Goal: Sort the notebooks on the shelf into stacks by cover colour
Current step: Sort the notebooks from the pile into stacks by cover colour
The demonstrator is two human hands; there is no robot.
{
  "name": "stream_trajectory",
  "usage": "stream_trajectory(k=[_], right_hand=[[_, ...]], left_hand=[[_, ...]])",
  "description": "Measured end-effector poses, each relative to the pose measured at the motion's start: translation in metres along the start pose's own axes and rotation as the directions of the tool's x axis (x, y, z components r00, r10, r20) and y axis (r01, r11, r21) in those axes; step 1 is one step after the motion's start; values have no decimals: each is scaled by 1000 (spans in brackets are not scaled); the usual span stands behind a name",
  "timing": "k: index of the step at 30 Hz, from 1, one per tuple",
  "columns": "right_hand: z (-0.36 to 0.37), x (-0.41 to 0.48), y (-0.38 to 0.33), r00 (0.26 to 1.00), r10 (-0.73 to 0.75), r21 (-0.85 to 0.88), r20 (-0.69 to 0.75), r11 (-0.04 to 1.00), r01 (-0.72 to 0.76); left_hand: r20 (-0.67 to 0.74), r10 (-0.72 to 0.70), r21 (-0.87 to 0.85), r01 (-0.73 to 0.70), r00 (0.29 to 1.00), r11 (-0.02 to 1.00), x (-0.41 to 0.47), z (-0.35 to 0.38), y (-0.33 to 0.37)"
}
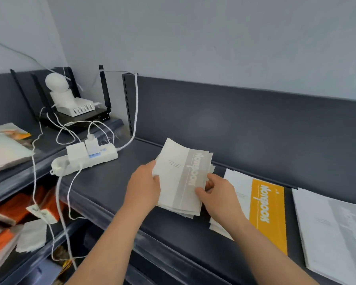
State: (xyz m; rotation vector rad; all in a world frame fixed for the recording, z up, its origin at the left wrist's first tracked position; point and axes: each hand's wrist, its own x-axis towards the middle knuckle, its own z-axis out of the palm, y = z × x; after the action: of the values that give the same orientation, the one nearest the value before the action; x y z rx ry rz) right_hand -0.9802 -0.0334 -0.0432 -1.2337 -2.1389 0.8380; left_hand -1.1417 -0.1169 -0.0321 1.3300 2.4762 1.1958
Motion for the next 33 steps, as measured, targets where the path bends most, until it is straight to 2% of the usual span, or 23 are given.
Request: stream_trajectory(k=[5, 8, 12, 15, 20, 27, 33], right_hand=[[15, 3, -11, 998, 67, -132, -16, 989, -68], [22, 3, -16, 997, 81, -273, -10, 959, -81], [24, 1, -24, 999, 44, -479, -22, 876, -50], [18, -2, -26, 998, -12, -503, -69, 864, -24], [-4, -19, -16, 982, -62, -460, -177, 887, -27], [-49, -64, 21, 941, 6, -449, -339, 878, -167], [-103, -114, 55, 891, 104, -415, -442, 857, -305]], left_hand=[[59, 82, 163, -91, 995, 982, 19, 1, -14], [104, 101, 247, -124, 989, 961, 24, 4, -21], [162, 114, 302, -159, 980, 940, 27, 7, -34], [145, 177, 304, -214, 973, 928, 26, 5, -34], [126, 334, 138, -350, 934, 927, 9, 8, -5], [225, 461, -63, -459, 859, 886, -28, 34, 50], [300, 574, -148, -557, 762, 817, -64, 68, 102]])
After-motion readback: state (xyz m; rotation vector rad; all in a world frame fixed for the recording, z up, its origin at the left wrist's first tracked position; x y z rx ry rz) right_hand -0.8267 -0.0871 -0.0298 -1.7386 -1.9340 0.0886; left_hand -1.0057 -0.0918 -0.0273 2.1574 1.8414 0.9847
